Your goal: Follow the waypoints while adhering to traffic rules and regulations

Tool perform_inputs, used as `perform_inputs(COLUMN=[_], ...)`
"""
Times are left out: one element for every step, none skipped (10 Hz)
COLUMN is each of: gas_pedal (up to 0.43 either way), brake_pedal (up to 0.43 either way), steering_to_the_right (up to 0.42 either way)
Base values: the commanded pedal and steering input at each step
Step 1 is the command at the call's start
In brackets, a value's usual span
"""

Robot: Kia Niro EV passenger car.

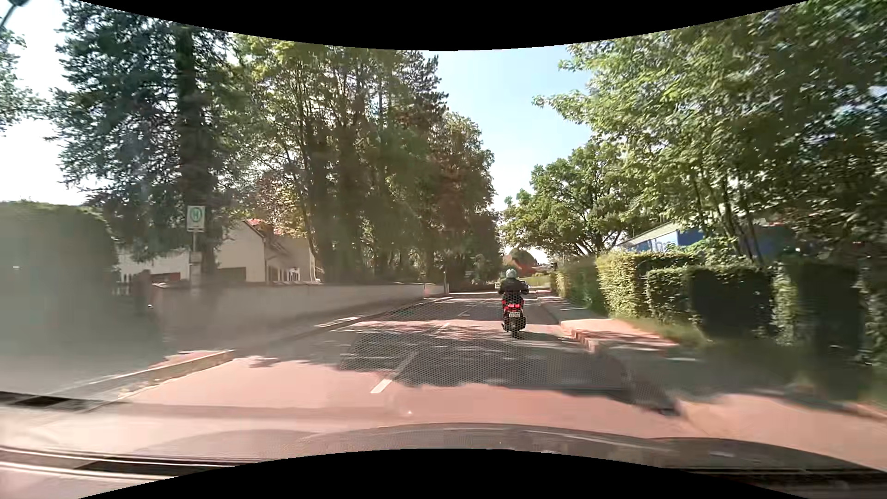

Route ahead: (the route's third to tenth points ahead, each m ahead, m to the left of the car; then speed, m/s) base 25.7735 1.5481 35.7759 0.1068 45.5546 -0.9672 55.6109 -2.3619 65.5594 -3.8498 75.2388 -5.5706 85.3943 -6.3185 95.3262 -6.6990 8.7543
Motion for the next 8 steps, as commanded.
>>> perform_inputs(gas_pedal=[0.169,0.169,0.169,0.169,0.169,0.169,0.169,0.169], brake_pedal=[0.006,0.006,0.006,0.006,0.006,0.006,0.006,0.006], steering_to_the_right=[0.033,0.033,0.033,0.033,0.033,0.031,0.028,0.025])
